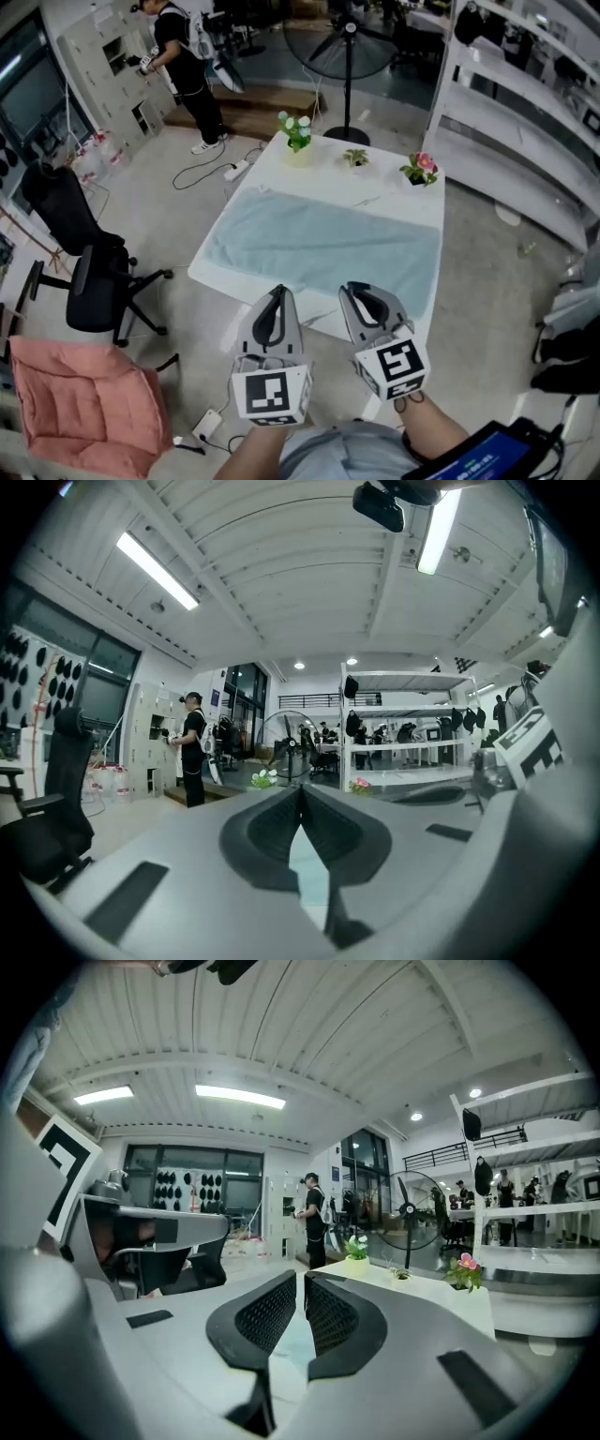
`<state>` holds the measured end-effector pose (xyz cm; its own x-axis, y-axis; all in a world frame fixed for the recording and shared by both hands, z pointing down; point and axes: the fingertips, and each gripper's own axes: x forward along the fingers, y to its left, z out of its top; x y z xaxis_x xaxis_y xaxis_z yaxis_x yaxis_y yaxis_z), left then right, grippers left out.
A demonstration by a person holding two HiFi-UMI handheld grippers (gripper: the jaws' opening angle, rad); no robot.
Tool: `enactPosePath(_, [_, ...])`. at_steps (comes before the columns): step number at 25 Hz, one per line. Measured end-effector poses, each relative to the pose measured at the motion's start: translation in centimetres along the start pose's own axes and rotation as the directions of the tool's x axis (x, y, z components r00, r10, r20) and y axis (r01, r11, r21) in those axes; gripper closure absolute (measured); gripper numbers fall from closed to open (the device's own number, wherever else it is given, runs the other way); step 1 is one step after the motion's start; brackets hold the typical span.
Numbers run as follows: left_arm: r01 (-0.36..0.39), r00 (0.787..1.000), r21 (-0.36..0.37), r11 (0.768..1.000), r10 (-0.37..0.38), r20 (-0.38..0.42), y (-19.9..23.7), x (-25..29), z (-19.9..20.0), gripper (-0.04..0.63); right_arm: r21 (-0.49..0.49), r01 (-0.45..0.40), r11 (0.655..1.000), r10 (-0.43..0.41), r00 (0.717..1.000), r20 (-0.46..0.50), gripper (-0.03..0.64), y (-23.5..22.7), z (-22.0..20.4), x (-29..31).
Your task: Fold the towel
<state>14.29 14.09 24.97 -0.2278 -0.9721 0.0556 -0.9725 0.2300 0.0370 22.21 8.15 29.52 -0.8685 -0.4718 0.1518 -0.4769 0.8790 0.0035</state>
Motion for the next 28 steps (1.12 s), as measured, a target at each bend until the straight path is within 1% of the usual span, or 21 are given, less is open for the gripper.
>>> enactPosePath(2, [0.037, 0.999, 0.011, 0.999, -0.037, -0.016, 3.3, 3.6, -0.4, 0.589, 0.021, 0.040, 0.999, -0.040, 0.999, -0.015, 0.568, -0.8, -0.3, 4.1])
enactPosePath(3, [0.069, 0.997, 0.017, 0.998, -0.068, -0.034, 4.7, 5.4, -0.8, 0.589, 0.033, 0.073, 0.997, -0.072, 0.997, -0.035, 0.560, -1.3, -0.7, 5.7])
enactPosePath(5, [0.140, 0.988, 0.020, 0.990, -0.139, -0.072, 7.4, 9.1, -1.5, 0.589, 0.045, 0.148, 0.988, -0.144, 0.986, -0.082, 0.547, -2.5, -1.4, 8.7])
enactPosePath(7, [0.206, 0.975, 0.019, 0.978, -0.204, -0.091, 9.7, 13.0, -1.9, 0.589, 0.044, 0.217, 0.975, -0.210, 0.970, -0.124, 0.531, -3.9, -2.0, 11.6])
enactPosePath(10, [0.287, 0.953, 0.025, 0.958, -0.283, -0.105, 11.9, 18.0, -2.3, 0.589, 0.029, 0.300, 0.953, -0.292, 0.944, -0.155, 0.518, -6.1, -2.2, 14.3])
enactPosePath(13, [0.342, 0.935, 0.036, 0.939, -0.336, -0.110, 12.5, 22.1, -1.9, 0.589, 0.017, 0.373, 0.928, -0.365, 0.916, -0.164, 0.512, -8.2, -1.3, 14.8])
enactPosePath(16, [0.381, 0.921, 0.053, 0.923, -0.374, -0.112, 12.9, 24.8, -1.5, 0.589, 0.013, 0.429, 0.903, -0.420, 0.890, -0.177, 0.514, -9.3, -0.8, 14.3])
enactPosePath(20, [0.426, 0.897, 0.048, 0.903, -0.415, -0.149, 13.0, 27.5, -2.2, 0.589, 0.001, 0.475, 0.880, -0.466, 0.863, -0.197, 0.514, -10.3, -0.9, 13.8])
enactPosePath(22, [0.447, 0.883, 0.048, 0.893, -0.432, -0.181, 13.2, 28.8, -3.8, 0.589, 0.008, 0.489, 0.872, -0.477, 0.853, -0.213, 0.512, -10.7, -1.7, 13.6])
enactPosePath(24, [0.467, 0.868, 0.065, 0.882, -0.443, -0.226, 13.2, 30.3, -5.7, 0.589, 0.020, 0.503, 0.864, -0.484, 0.841, -0.240, 0.512, -11.3, -3.0, 13.1])
enactPosePath(28, [0.492, 0.842, 0.114, 0.863, -0.438, -0.316, 14.0, 33.8, -10.3, 0.589, 0.031, 0.535, 0.844, -0.497, 0.803, -0.329, 0.511, -13.0, -7.6, 11.5])
